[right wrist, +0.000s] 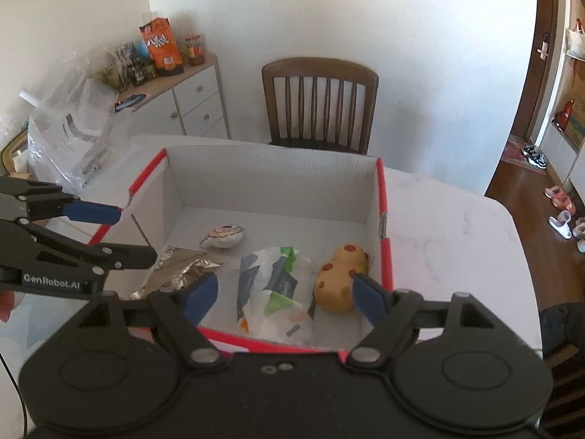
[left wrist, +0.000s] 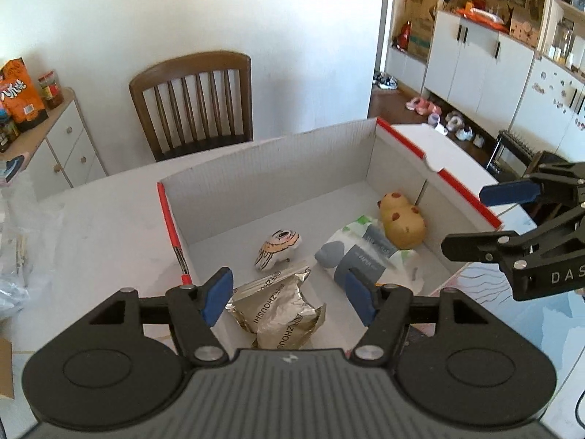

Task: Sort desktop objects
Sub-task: 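Open both tools to drop the foil pack and plush into the box, then move both tools back toward the items beside the box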

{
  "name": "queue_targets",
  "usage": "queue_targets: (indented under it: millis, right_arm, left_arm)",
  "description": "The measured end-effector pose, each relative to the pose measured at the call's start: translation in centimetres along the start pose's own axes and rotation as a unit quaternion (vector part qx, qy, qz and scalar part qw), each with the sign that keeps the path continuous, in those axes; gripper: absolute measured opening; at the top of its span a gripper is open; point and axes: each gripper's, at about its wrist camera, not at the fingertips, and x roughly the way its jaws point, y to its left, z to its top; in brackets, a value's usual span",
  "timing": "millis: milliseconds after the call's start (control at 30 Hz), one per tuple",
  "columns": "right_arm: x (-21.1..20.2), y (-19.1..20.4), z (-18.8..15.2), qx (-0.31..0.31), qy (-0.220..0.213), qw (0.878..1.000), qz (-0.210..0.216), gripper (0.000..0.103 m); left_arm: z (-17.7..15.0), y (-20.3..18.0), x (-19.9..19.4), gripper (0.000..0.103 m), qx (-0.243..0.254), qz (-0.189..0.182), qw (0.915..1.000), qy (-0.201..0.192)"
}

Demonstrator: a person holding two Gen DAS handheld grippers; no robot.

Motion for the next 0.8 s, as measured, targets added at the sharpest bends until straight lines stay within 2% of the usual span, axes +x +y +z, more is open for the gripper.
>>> queue_targets:
  millis: [133,233,333,467,700,767,800]
  right_arm:
    - [-1.8,0.1,-0.7,-0.001,-0.012,1.0,0.011,0.087]
    - [-3.2,0.4,-1.3,-0.008,-0.019,1.0,0.018,0.088]
    - [-4.3,0.7,-1.9,-0.011,-0.025,0.999,0.026,0.089]
    - [-5.7,1.2,-2.9,-0.016,-0.032,0.999,0.034,0.092]
    - [-7.9,2.0,-5.1,-0.028,-0.06,0.997,0.032,0.1]
    - [-8.3,2.4,-5.9,-0.031,-0.067,0.997,0.025,0.101]
    - [-8.4,2.5,-6.2,-0.029,-0.066,0.997,0.023,0.102]
  left_arm:
    - [-0.3,-0.5,-1.9,0.067,-0.005,0.005,0.9999,-0.016]
    - [-0.7,-0.8,-3.2,0.072,-0.013,0.006,0.9996,-0.025]
    - [-1.3,-1.1,-4.4,0.072,-0.02,0.006,0.9993,-0.031]
    - [-2.4,-1.5,-5.8,0.081,-0.032,0.008,0.9988,-0.037]
    - [-4.7,-2.3,-8.1,0.088,-0.047,0.005,0.9979,-0.045]
    - [-5.3,-2.4,-8.5,0.101,-0.051,0.007,0.9975,-0.047]
    - [-5.6,-2.3,-8.7,0.102,-0.052,0.009,0.9973,-0.05]
